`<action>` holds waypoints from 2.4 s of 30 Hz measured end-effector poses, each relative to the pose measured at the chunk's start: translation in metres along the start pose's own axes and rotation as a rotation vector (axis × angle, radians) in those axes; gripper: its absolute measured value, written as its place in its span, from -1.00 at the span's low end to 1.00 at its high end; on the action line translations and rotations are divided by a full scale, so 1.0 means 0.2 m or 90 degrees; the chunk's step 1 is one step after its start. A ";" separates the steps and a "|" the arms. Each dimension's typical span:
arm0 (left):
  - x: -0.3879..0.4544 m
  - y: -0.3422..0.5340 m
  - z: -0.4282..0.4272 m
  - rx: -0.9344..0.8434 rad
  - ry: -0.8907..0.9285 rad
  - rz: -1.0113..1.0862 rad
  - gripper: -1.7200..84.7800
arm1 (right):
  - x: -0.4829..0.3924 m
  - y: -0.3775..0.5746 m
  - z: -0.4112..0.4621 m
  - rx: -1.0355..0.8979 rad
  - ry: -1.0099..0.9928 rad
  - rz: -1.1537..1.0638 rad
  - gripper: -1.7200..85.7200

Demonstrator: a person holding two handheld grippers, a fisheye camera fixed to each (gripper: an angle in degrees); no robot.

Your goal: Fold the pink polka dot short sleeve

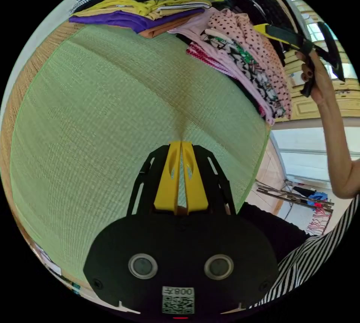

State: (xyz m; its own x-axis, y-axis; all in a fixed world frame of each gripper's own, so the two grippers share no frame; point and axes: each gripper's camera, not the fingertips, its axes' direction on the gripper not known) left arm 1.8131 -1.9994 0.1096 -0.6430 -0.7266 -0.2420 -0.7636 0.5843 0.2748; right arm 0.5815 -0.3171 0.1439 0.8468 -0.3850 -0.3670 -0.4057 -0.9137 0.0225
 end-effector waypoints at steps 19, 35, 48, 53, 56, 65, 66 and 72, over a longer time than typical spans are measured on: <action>0.12 -0.08 -0.05 0.171 0.126 0.052 -0.96 | 0.33 -0.02 -0.48 0.030 -0.103 0.092 -0.95; -0.01 -0.17 0.37 0.226 0.312 0.065 -0.95 | 0.62 0.37 -0.97 0.057 -0.513 0.065 -0.95; -0.29 -0.23 1.01 0.242 0.492 0.000 -0.80 | 0.60 0.40 -0.90 -0.109 -0.651 0.033 -0.95; -0.34 -0.30 1.22 0.252 0.485 0.007 -0.78 | 0.62 0.35 -0.85 -0.139 -0.670 0.055 -0.95; -0.37 -0.35 1.41 0.229 0.471 0.000 -0.78 | 0.63 0.29 -0.83 -0.144 -0.678 0.060 -0.95; -0.50 -0.32 1.94 0.219 0.478 0.001 -0.87 | 0.61 0.02 -0.73 -0.171 -0.674 0.057 -0.95; -0.51 -0.28 1.99 0.218 0.479 0.007 -0.88 | 0.61 -0.02 -0.71 -0.174 -0.674 0.060 -0.95; -0.67 0.18 2.27 0.226 0.498 -0.003 -0.91 | 0.60 -0.22 -0.62 -0.198 -0.681 0.069 -0.95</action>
State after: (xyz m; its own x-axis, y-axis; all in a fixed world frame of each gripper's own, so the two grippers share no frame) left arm 1.8458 -1.7173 -0.2711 -0.5143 -0.6938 0.5042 -0.8232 0.5643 -0.0631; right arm 0.7434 -0.3392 0.2145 0.0205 -0.2910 -0.9565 -0.2293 -0.9326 0.2788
